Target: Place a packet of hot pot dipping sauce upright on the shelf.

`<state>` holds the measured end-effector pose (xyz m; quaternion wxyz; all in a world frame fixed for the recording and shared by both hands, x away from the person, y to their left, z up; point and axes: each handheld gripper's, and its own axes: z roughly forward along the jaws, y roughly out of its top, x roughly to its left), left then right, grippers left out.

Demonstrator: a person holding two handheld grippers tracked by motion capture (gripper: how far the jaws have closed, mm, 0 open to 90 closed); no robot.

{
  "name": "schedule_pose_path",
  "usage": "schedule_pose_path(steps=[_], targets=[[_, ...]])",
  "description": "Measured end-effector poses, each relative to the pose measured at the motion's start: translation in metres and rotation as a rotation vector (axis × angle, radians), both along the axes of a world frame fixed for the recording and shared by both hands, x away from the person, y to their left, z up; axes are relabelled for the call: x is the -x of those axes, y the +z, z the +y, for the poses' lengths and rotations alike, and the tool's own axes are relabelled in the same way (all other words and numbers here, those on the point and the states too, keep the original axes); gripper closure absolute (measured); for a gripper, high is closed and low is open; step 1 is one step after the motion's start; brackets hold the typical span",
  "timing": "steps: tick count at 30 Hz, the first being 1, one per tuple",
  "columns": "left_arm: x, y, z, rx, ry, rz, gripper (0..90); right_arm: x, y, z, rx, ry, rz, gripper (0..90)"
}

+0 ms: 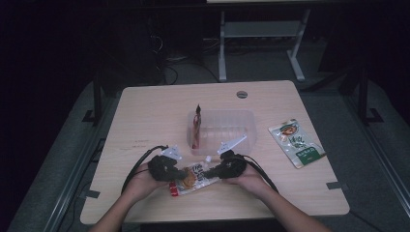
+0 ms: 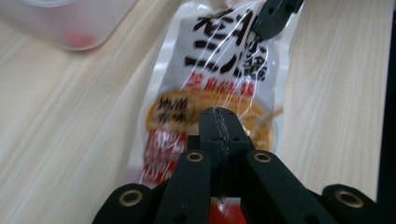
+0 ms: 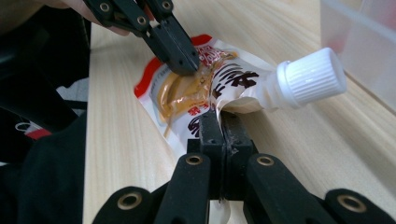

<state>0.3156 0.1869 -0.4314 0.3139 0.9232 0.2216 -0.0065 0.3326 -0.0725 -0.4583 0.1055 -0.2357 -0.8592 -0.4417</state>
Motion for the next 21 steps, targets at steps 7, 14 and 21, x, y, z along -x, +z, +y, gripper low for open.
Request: schedule_pose_path(steps=[7,14,21], targets=[[0.001,0.006,0.026,0.017,0.059,0.005,89.6,0.002,0.012,-0.004,-0.064,0.005,-0.001,89.6],[0.001,0.004,0.024,0.011,0.053,0.012,89.6,0.004,0.024,-0.008,-0.144,0.014,0.010,89.7],[0.004,0.003,0.011,0.007,0.018,0.004,88.4,0.008,0.036,-0.012,-0.189,0.028,0.004,89.7]])
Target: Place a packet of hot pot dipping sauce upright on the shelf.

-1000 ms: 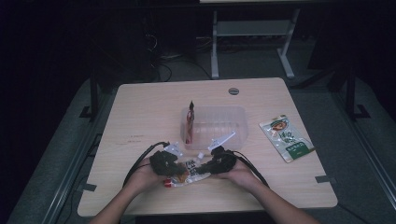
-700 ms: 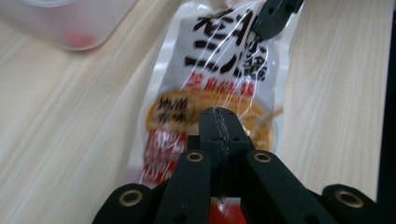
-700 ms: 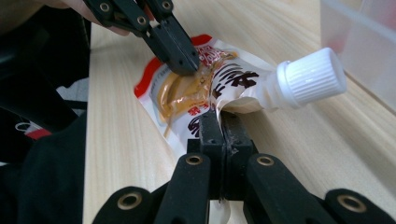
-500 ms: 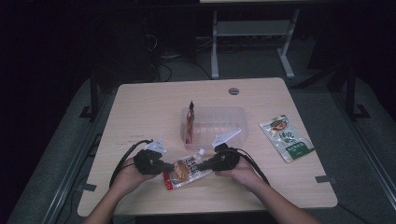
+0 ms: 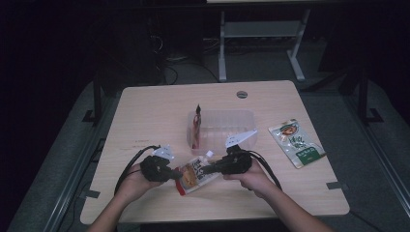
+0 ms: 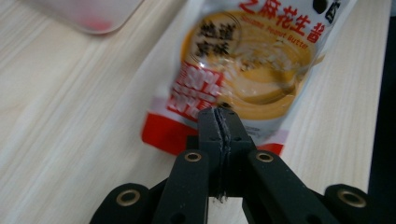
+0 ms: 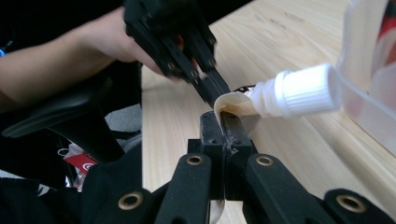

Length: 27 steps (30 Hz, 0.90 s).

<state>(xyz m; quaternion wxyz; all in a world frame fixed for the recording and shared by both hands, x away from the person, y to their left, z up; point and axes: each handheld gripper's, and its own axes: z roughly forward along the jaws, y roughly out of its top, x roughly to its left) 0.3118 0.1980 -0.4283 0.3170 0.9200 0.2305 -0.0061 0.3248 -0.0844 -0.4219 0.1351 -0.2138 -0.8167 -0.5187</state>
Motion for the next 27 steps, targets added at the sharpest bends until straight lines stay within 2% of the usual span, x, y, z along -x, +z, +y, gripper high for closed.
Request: schedule_pose_path(steps=[12,17,20,27], targets=[[0.007,0.001,-0.036,0.016,-0.085,-0.021,87.6,0.006,0.018,-0.004,-0.052,0.015,-0.040,89.7],[0.014,0.003,-0.051,0.044,-0.132,-0.041,86.4,0.008,0.022,-0.008,-0.064,0.019,-0.052,89.7],[0.017,0.004,-0.053,0.047,-0.148,-0.049,84.2,0.009,0.023,-0.009,-0.068,0.017,-0.061,89.7],[0.016,0.004,-0.045,0.065,-0.137,-0.026,77.6,0.009,0.028,-0.020,-0.072,-0.012,-0.079,89.6]])
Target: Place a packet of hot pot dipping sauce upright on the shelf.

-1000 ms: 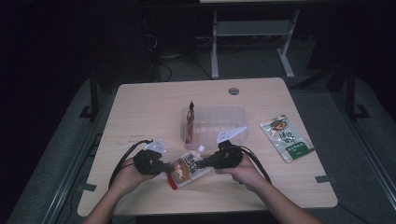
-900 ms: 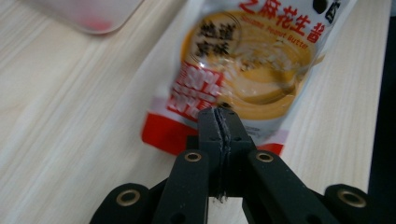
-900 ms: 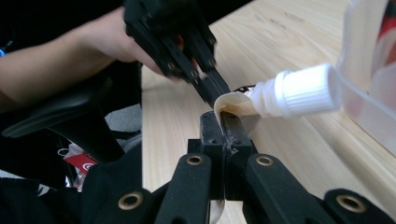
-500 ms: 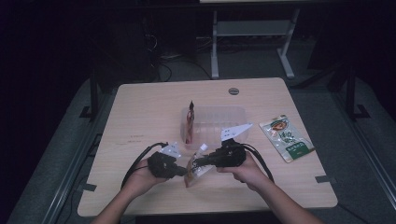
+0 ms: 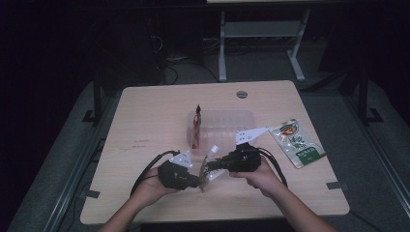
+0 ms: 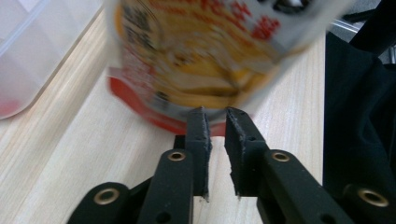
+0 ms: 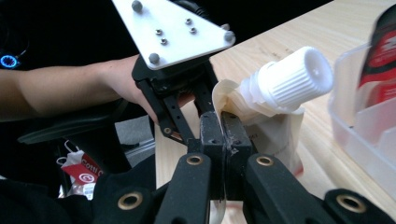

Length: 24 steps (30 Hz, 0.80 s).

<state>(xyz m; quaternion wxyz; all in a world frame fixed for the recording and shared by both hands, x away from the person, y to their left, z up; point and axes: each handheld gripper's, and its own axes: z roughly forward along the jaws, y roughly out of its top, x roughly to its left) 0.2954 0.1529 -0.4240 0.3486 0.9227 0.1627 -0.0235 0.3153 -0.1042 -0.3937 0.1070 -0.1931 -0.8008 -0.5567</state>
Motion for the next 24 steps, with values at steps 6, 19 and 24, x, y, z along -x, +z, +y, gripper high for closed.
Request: schedule_pose_path(steps=[6,19,24], targets=[[0.006,0.005,0.011,0.014,0.021,0.006,68.0,0.000,0.003,-0.007,-0.006,-0.019,-0.003,89.6],[0.013,-0.011,0.034,-0.010,0.133,0.044,27.1,-0.002,0.017,-0.016,-0.021,-0.052,-0.034,89.6],[0.008,-0.015,0.036,-0.010,0.144,0.036,22.9,-0.003,0.024,-0.018,-0.012,-0.056,-0.055,89.5]])
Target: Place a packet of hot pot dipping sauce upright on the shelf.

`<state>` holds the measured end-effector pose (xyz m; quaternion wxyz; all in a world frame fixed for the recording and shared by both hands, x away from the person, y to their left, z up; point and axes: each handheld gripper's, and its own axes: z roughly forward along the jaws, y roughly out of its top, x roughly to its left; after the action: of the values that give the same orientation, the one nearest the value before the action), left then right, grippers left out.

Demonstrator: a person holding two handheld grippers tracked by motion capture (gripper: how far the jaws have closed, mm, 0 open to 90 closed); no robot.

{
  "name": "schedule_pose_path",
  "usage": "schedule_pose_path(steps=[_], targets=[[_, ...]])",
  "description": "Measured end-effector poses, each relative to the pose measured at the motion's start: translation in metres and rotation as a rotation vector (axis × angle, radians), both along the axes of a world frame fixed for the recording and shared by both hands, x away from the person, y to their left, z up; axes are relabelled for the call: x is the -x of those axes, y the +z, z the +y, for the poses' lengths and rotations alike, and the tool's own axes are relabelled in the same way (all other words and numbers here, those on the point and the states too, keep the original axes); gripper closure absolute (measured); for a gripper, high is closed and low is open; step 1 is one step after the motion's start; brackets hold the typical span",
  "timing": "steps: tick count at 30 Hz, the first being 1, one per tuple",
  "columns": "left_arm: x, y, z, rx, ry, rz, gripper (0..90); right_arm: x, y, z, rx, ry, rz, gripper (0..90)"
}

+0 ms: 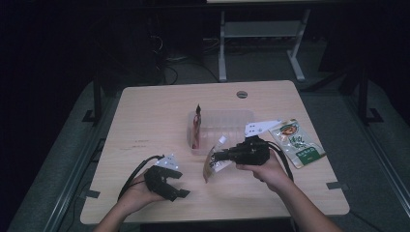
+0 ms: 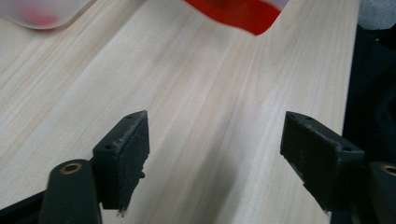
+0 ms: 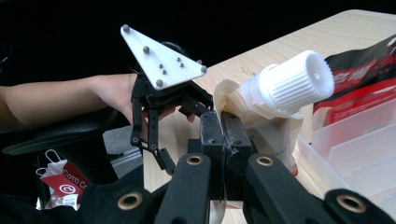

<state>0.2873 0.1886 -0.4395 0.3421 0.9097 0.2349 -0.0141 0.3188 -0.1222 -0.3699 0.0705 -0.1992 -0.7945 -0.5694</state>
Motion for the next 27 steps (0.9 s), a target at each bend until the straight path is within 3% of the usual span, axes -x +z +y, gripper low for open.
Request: schedule_pose_path(steps=[3,12,14,27], targets=[[0.000,-0.001,0.000,-0.021,-0.009,-0.006,21.0,-0.002,0.004,-0.002,0.001,-0.001,-0.009,89.5],[0.000,-0.003,0.000,-0.019,-0.016,-0.009,20.6,-0.011,0.018,-0.008,-0.011,-0.028,-0.036,89.4],[0.000,-0.003,0.000,-0.038,-0.037,-0.023,20.6,-0.015,0.023,-0.010,-0.016,-0.035,-0.051,89.4],[0.000,-0.005,-0.003,-0.027,-0.046,-0.027,20.6,-0.041,0.040,-0.019,-0.046,-0.092,-0.084,89.4]])
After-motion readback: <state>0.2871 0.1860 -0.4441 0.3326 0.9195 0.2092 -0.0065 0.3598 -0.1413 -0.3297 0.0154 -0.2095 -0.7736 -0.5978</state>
